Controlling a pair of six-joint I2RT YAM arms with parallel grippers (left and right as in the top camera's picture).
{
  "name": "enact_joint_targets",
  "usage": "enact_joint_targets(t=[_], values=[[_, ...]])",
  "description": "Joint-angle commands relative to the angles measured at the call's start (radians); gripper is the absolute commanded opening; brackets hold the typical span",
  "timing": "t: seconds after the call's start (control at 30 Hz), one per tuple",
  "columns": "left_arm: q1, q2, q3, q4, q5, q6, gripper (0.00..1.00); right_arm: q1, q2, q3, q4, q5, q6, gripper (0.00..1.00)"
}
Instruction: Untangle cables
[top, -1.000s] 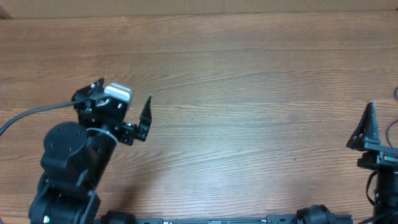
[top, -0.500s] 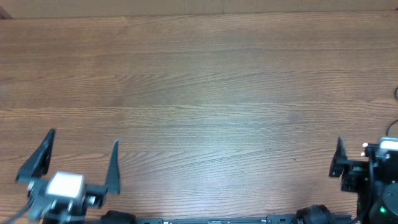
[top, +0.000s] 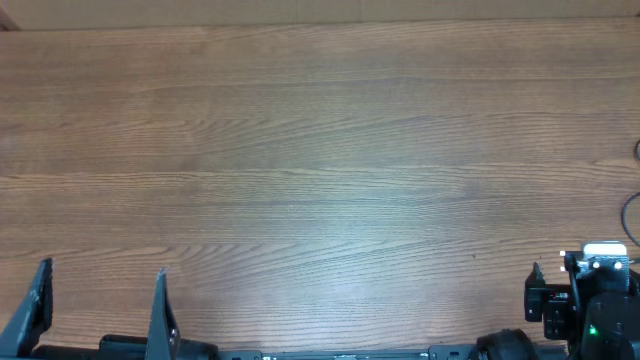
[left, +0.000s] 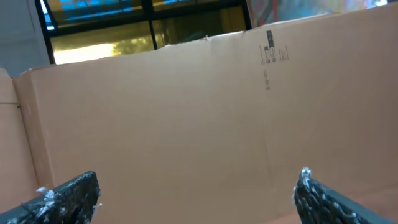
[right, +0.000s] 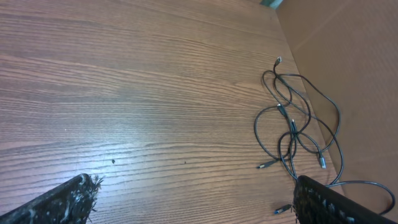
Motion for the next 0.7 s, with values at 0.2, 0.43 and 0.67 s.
enact_joint_targets(t=[0.2, 0.43, 0.67], values=[[0.016, -0.134, -0.218, 0.301, -0.001, -0.045, 1.00, -0.002, -0.003, 0.000, 0.001, 0.006, 0.000, 1.00], [0.033, -0.136, -0.414, 0.640, -0.039, -0.047, 1.00, -0.002, -0.003, 0.000, 0.001, 0.006, 0.000, 1.00], [0.083, -0.136, -0.642, 0.941, -0.066, -0.076, 1.00, -0.002, -0.003, 0.000, 0.001, 0.006, 0.000, 1.00]])
